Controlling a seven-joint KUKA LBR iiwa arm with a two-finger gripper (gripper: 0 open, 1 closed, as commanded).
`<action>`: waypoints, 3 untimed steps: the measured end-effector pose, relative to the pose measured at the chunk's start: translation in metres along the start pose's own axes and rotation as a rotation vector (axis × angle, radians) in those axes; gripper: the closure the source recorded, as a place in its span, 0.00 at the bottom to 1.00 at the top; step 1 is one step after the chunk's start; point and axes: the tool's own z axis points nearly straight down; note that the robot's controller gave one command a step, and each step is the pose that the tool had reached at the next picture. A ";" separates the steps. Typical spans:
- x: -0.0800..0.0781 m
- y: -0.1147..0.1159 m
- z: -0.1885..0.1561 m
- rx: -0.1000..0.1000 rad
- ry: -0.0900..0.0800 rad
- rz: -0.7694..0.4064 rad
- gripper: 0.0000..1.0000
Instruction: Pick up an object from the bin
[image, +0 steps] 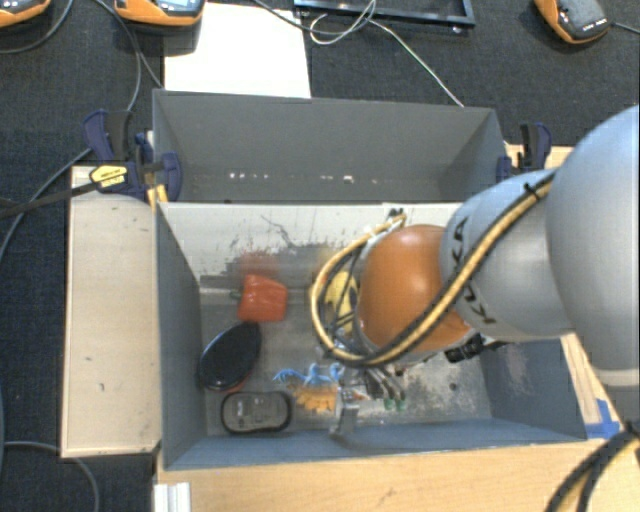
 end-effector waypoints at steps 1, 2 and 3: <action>-0.022 -0.011 0.030 -0.001 -0.012 0.010 0.00; -0.008 -0.012 0.029 -0.001 -0.003 0.029 1.00; -0.008 -0.012 0.029 -0.001 -0.003 0.029 1.00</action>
Offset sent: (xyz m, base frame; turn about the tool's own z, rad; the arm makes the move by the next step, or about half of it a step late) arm 0.0068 -0.0120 -0.0300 0.0288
